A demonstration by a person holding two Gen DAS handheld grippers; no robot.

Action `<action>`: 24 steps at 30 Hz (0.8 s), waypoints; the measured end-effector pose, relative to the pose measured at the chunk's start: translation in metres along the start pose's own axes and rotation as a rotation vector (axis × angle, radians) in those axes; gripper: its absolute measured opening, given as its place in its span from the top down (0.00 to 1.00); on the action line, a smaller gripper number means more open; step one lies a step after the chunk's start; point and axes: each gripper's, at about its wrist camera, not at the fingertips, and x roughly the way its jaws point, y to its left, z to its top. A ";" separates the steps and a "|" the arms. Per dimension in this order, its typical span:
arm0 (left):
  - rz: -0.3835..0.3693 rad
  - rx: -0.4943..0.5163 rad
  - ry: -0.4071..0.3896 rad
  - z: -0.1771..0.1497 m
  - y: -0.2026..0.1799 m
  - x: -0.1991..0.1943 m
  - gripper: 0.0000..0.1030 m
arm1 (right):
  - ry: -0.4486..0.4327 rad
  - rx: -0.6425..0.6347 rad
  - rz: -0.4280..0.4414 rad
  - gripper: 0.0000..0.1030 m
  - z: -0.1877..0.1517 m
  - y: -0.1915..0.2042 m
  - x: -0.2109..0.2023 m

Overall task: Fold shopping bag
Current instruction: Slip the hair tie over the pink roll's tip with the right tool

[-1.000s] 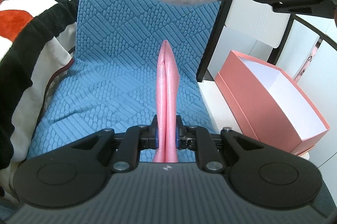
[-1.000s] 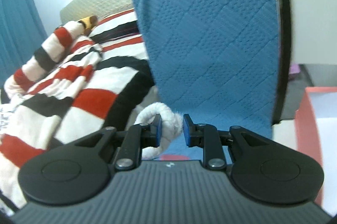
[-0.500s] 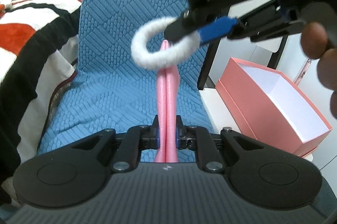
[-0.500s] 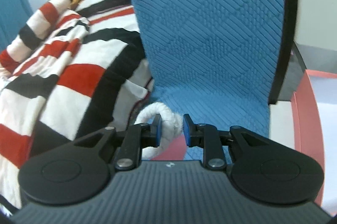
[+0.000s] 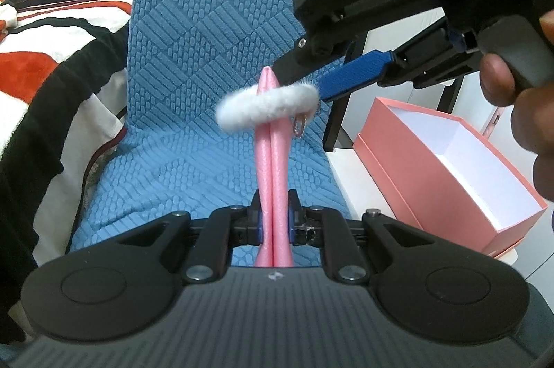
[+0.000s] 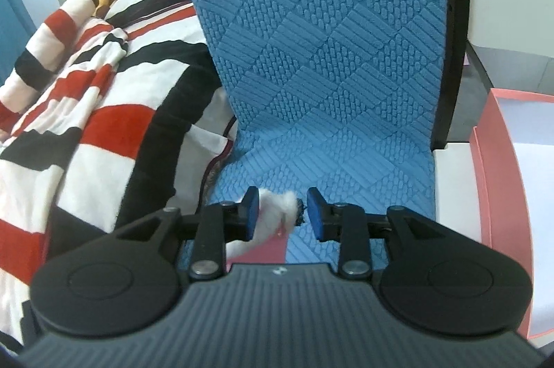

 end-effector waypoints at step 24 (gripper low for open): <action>0.070 0.117 0.017 -0.005 -0.009 0.005 0.86 | 0.039 0.044 0.114 0.81 0.003 -0.004 -0.002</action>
